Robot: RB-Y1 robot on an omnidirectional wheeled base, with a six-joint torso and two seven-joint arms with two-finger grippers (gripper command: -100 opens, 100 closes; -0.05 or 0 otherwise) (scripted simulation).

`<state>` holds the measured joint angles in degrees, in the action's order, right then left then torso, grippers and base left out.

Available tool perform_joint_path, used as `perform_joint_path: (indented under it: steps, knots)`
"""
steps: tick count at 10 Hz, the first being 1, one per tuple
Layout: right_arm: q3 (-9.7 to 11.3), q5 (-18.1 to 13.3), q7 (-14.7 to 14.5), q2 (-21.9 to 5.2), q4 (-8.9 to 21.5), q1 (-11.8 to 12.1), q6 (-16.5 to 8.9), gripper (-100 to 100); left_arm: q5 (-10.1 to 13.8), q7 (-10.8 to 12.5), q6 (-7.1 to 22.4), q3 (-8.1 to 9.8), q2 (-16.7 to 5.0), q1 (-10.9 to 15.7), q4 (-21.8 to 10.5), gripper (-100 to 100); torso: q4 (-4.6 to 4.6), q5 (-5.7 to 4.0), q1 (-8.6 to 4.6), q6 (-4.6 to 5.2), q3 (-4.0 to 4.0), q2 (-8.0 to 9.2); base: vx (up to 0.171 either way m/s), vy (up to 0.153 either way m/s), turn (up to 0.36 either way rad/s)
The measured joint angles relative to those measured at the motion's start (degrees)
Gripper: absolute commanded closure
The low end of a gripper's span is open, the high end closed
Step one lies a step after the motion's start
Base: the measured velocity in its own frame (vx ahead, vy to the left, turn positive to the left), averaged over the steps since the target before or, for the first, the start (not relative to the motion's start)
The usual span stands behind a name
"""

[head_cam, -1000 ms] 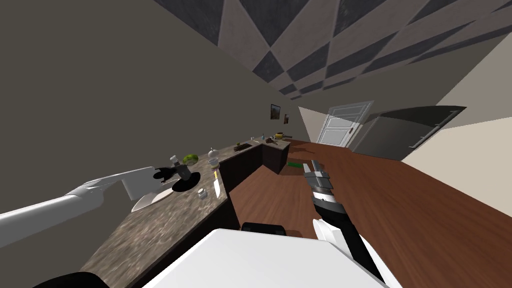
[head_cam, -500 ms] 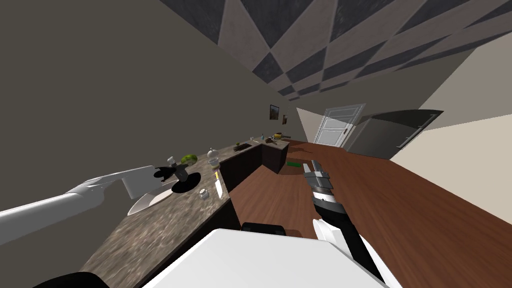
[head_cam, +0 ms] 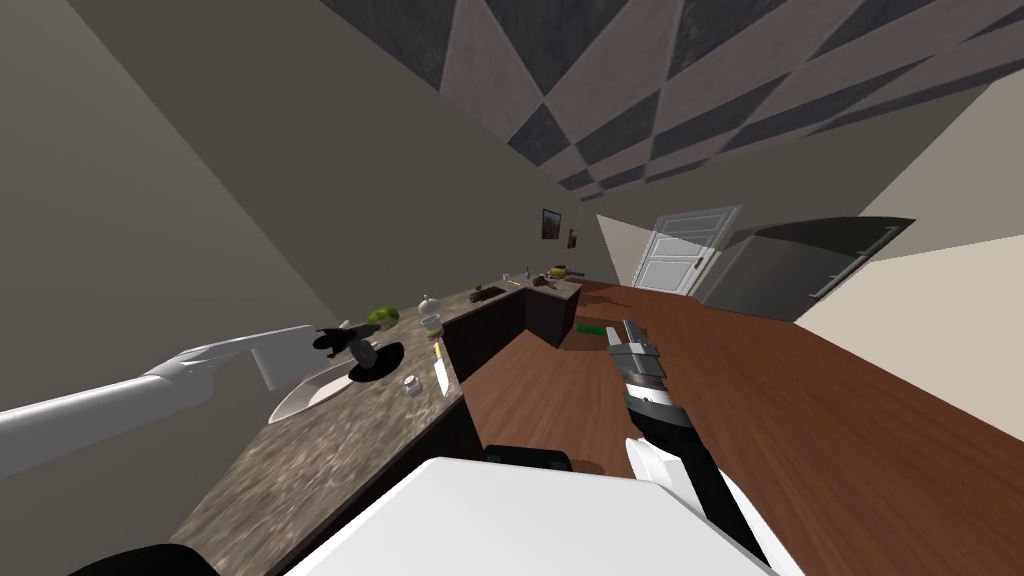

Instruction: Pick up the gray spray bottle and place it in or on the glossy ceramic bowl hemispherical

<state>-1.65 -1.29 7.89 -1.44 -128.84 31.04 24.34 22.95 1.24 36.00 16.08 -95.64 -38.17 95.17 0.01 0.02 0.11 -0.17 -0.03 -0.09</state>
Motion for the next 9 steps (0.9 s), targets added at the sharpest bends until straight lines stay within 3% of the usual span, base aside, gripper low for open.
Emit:
perform_joint_path:
  steps: [2, 4, 5, 7, 8, 9]
  knots:
    - [-0.01, 0.0, 0.0, 0.0, 0.0, 0.0, 0.0, 0, 2.64, 0.78, 0.53, -0.51, -3.76, 0.95, 0.21, -100, 0.01, 0.0, 0.07, -0.03, 0.02, 0.02, -0.013, 0.033, 0.07]
    - [0.0, 0.0, 0.0, 0.0, 0.0, 0.0, 0.0, 0, 4.14, 0.52, 2.33, 2.49, -5.13, -0.74, 2.53, -100, 0.01, -0.02, -0.08, -0.02, 0.02, 0.03, -0.005, 0.003, 0.035]
    - [0.0, 0.0, 0.0, 0.0, 0.0, 0.0, 0.0, 0, 4.24, 1.06, 2.81, 2.33, -5.9, -0.56, 3.13, -100, 0.0, -0.02, -0.11, -0.01, 0.0, 0.0, -0.002, 0.001, 0.016]
    - [0.0, 0.0, 0.0, 0.0, 0.0, 0.0, 0.0, 0, 6.01, 1.22, 4.48, 3.75, -7.92, -0.89, 4.82, -100, 0.0, -0.03, -0.13, -0.01, -0.01, -0.02, -0.002, -0.001, 0.049]
    - [0.0, 0.0, 0.0, 0.0, 0.0, 0.0, 0.0, 0, 6.75, 2.31, 4.87, 3.36, -10.03, -0.72, 5.31, -100, 0.0, -0.04, -0.13, -0.02, -0.01, -0.01, -0.002, -0.001, 0.014]
    - [0.0, 0.0, 0.0, 0.0, 0.0, 0.0, 0.0, 0, 6.83, 2.66, 4.95, 3.3, -10.25, -0.7, 5.38, 0, 0.0, -0.02, -0.11, -0.02, 0.0, 0.0, 0.0, 0.0, 0.0]
